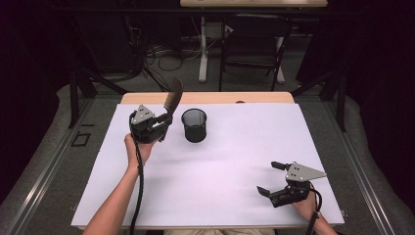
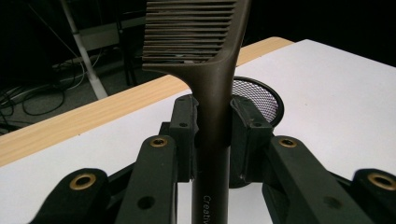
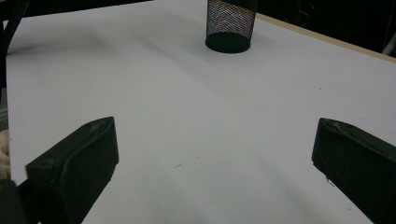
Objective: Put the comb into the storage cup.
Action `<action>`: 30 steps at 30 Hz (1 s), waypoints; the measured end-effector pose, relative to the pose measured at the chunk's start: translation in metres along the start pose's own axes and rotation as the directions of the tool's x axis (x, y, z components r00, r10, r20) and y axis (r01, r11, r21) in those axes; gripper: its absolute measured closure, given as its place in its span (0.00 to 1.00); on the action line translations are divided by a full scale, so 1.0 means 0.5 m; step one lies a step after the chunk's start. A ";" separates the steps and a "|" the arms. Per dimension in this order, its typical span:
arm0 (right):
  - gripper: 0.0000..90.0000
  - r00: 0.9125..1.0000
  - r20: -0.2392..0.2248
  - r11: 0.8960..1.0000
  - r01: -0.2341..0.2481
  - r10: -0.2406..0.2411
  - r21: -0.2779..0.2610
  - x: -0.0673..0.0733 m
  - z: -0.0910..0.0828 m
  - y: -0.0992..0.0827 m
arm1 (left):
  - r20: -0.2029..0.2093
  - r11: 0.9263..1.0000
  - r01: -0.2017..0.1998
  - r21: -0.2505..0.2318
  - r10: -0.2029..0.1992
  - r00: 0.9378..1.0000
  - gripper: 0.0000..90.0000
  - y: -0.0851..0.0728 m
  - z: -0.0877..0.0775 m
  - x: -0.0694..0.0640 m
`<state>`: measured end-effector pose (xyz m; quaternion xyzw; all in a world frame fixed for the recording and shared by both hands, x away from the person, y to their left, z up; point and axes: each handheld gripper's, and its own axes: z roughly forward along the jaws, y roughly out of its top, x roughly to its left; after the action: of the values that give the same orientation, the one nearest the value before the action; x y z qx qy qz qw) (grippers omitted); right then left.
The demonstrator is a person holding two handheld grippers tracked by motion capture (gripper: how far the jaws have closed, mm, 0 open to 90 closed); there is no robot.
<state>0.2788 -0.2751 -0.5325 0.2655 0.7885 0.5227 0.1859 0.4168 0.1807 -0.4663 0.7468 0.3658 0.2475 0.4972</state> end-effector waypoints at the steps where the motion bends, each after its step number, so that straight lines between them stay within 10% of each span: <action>1: 0.00 1.000 -0.002 1.000 -0.003 0.003 0.006 0.000 -0.001 0.000 | 0.001 1.000 0.003 -0.002 -0.003 1.000 0.81 0.001 0.000 0.001; 30: 0.00 1.000 0.008 1.000 -0.017 0.017 0.002 -0.004 0.000 -0.002 | 0.000 0.999 -0.007 -0.043 0.007 1.000 0.81 0.038 0.022 -0.007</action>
<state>0.2802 -0.2768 -0.5334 0.2743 0.7862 0.5222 0.1841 0.4284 0.1674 -0.4528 0.7372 0.3578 0.2568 0.5124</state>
